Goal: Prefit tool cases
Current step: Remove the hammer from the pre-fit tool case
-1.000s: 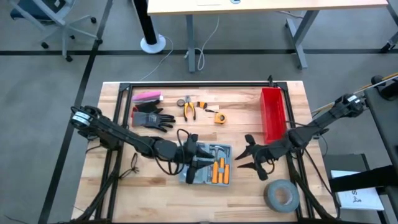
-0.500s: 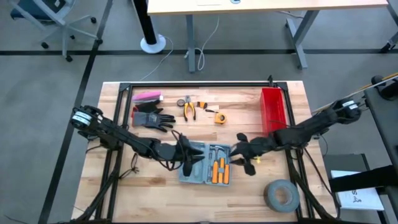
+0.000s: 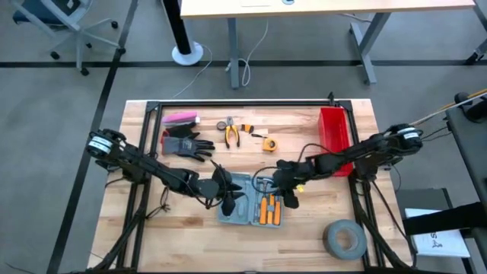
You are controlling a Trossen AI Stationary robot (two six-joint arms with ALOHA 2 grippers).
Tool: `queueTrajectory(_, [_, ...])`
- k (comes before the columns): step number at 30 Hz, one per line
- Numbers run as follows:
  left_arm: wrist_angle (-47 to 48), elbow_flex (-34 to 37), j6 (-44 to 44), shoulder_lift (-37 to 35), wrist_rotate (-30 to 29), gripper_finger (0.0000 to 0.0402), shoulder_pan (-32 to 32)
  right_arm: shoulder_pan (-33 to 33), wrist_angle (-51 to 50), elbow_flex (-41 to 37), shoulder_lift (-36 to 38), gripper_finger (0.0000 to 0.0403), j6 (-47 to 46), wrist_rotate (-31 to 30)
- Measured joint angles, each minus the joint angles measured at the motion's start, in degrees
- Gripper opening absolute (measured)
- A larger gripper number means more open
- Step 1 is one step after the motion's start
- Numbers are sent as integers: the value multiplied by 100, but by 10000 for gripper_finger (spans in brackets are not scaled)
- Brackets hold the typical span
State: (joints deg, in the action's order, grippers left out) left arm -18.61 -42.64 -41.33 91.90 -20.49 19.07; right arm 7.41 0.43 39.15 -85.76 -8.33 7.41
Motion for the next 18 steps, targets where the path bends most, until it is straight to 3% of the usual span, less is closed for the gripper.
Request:
queueTrajectory(9, [991, -509, -100, 0, -135, 132, 0, -8, -1033, 531, -17, 92, -591, -741])
queueTrajectory(13, [1704, -723, -132, 0, -345, 138, 0, -6, -1498, 769, -77, 95, -769, -865])
queueTrajectory(18, [1827, -717, -253, 2, -467, 148, -2, 32, -1846, 920, -246, 110, -963, -1061])
